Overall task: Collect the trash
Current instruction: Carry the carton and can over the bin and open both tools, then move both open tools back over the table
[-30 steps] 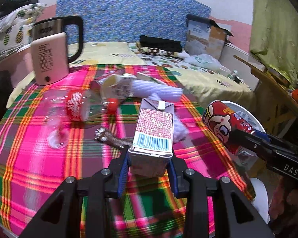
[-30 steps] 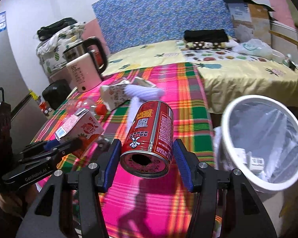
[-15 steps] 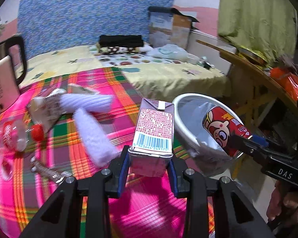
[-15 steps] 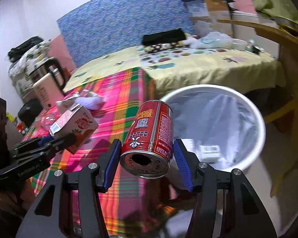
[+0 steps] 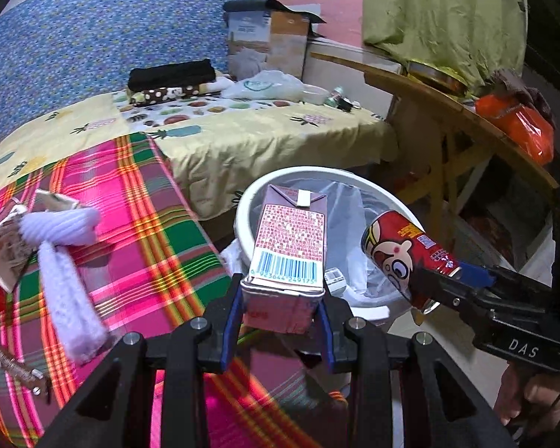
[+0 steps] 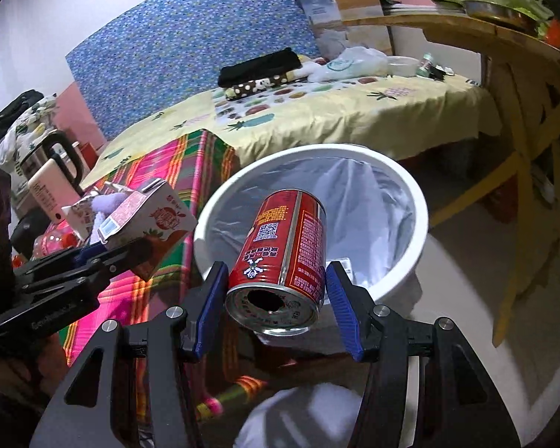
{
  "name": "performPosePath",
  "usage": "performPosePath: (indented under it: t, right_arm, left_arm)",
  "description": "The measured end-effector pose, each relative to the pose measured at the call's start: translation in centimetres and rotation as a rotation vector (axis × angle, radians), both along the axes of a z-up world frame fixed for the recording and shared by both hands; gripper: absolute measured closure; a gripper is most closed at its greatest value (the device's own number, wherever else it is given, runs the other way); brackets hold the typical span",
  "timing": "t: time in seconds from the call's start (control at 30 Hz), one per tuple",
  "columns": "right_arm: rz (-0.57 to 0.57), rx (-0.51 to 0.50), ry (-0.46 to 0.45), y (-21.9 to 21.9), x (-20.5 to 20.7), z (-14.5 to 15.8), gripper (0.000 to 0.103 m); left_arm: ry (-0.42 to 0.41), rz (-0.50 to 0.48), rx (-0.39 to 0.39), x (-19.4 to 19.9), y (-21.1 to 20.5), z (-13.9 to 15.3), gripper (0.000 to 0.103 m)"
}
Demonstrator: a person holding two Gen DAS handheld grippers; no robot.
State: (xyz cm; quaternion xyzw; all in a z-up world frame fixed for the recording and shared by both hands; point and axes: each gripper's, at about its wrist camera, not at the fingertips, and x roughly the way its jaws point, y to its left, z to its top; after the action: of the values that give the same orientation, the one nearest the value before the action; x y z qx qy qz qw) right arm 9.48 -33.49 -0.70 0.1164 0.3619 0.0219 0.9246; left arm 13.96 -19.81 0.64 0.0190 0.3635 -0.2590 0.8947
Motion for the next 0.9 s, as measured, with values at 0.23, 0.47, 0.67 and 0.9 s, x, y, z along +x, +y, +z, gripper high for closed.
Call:
performPosePath:
  t: [0.23,0.47,0.67,0.9]
  right_arm:
    - [-0.022,0.002,0.028,-1.0,0.3,-0.5,0.048]
    - [-0.024,-0.002,0.07,-1.6,1.0,-0.9,0.047]
    - [-0.04,-0.036,0.053,-1.7,1.0,-0.6,0.047]
    - [-0.051,-0.034,0.028,-1.9,0.9,-0.2,0.047]
  left_arm:
    - [0.022,-0.035,0.013,1.0,-1.8,-0.8,0.067]
    - [0.055,-0.059,0.022,1.8,-3.2,-1.7,0.066]
    - [0.06,-0.076,0.012,2.1,-3.7,-1.8,0.065]
    - [0.04,-0.071,-0.019,2.1,-3.1,-1.2,0.053]
